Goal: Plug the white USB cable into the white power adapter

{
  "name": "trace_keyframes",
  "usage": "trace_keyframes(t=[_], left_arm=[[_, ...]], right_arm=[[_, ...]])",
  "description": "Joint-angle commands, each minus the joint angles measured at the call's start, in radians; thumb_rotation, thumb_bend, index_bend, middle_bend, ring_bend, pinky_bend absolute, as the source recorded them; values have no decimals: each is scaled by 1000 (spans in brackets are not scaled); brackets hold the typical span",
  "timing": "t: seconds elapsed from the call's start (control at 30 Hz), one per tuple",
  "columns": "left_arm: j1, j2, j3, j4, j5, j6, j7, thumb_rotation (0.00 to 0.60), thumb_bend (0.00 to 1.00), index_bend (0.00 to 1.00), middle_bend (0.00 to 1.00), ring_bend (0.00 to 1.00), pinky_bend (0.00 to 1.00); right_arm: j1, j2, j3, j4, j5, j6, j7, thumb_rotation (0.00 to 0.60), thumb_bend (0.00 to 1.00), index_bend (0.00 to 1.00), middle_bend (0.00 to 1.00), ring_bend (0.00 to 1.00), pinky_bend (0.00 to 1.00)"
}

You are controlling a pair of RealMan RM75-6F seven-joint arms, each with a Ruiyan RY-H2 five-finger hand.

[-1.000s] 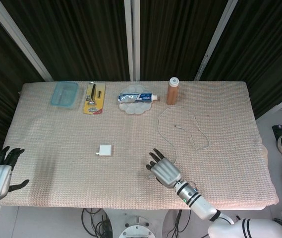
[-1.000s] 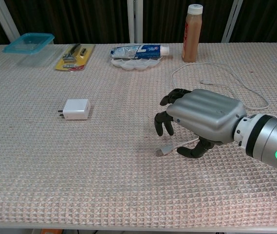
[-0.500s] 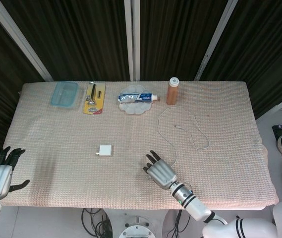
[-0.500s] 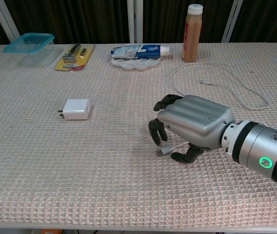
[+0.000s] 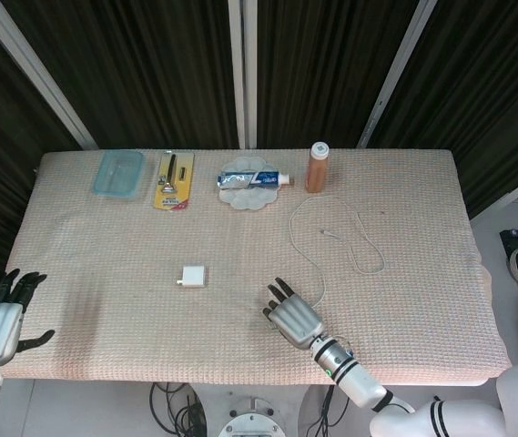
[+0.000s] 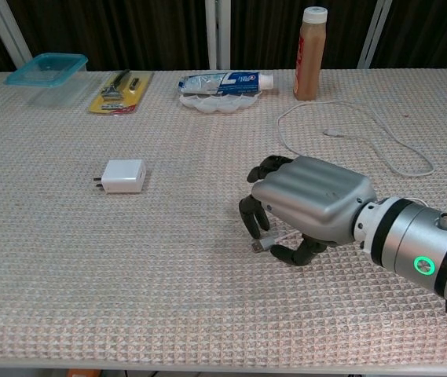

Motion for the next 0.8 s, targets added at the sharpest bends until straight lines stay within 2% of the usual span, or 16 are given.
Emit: trace_keyframes(t=[0.03, 0.37, 0.8], left_arm=[[0, 0, 0, 1, -1, -1, 0, 600, 36, 161, 123, 0, 0], [-2, -2, 1, 3, -3, -6, 0, 600, 37, 161, 123, 0, 0], [-4, 0, 2, 7, -4, -10, -6, 600, 37, 161, 123, 0, 0]], right_arm=[[2, 2, -7, -3, 2, 7, -8, 600, 302, 465, 415, 101, 67], [-4, 10, -40, -9, -2, 44, -26, 600, 303, 470, 417, 101, 51], [2, -6, -42, 7, 0, 61, -20, 600, 310, 503, 432, 121, 51]])
